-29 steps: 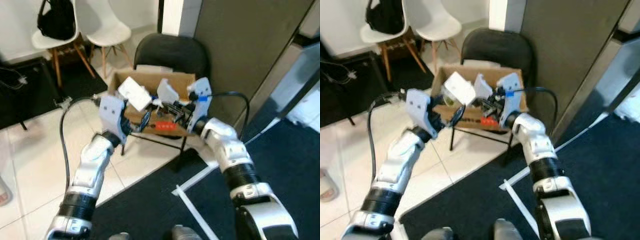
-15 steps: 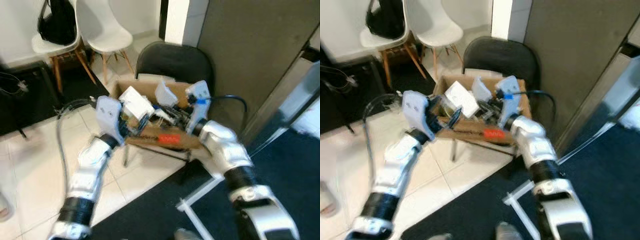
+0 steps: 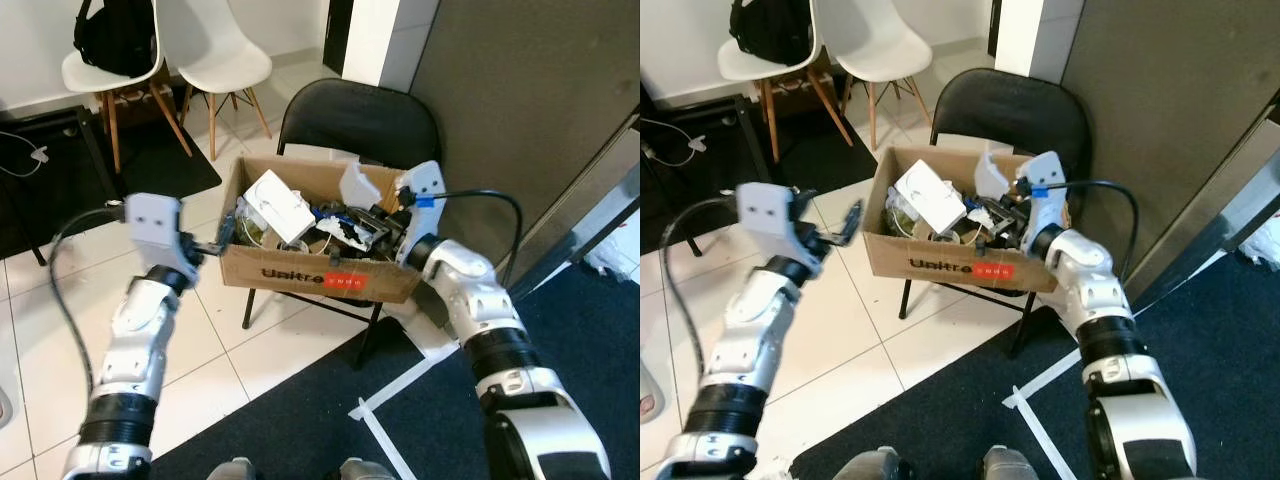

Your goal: Picking trash to rubbish bin

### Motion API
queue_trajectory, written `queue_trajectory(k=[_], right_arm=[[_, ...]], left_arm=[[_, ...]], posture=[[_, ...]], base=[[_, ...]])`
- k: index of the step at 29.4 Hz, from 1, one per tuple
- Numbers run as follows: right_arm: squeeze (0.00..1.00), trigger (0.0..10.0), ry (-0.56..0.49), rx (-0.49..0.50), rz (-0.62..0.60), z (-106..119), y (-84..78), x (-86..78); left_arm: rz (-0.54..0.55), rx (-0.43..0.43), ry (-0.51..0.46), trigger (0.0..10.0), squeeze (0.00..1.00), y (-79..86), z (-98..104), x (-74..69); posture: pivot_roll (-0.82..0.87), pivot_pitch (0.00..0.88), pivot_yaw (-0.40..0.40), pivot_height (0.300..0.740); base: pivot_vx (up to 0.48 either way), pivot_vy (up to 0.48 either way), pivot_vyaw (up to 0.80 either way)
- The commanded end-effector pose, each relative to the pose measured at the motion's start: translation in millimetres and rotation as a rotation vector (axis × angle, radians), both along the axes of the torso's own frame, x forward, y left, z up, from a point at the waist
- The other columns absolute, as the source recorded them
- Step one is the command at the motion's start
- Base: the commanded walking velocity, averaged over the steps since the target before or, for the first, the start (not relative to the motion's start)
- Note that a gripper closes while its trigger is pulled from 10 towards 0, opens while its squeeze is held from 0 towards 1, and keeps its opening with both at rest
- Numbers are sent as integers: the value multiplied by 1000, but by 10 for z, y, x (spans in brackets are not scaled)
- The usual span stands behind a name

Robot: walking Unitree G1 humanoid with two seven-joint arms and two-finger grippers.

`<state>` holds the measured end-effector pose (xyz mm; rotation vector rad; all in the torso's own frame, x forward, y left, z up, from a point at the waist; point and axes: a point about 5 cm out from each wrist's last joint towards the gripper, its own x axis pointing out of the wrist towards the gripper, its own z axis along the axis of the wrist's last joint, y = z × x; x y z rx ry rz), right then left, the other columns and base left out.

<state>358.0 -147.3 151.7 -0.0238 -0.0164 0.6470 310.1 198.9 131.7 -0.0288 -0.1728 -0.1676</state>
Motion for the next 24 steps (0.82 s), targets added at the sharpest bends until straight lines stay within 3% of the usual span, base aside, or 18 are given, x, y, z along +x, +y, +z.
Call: queue_trajectory(k=[1,2,8,24], right_arm=[[0,10000,-6,-1,-18,8,-42,12],[0,10000,-4,-19,-25,-10,-77,10],[0,10000,-1,-43,-35,-31,-135,9],[0,10000,-5,-47,-46,-30,-172,37]], left_arm=[[14,4,12,10000,0,44,-32,1],[39,14,28,10000,0,120,-78,-14],[71,17,48,10000,0,203,-138,-35],[80,5,46,10000,0,240,-165,-9]], posture=[[-21,0,-33,740],[-21,0,-36,740],[-25,0,-36,740],[-26,0,-38,740]], base=[[0,0,0],[0,0,0],[0,0,0],[0,0,0]])
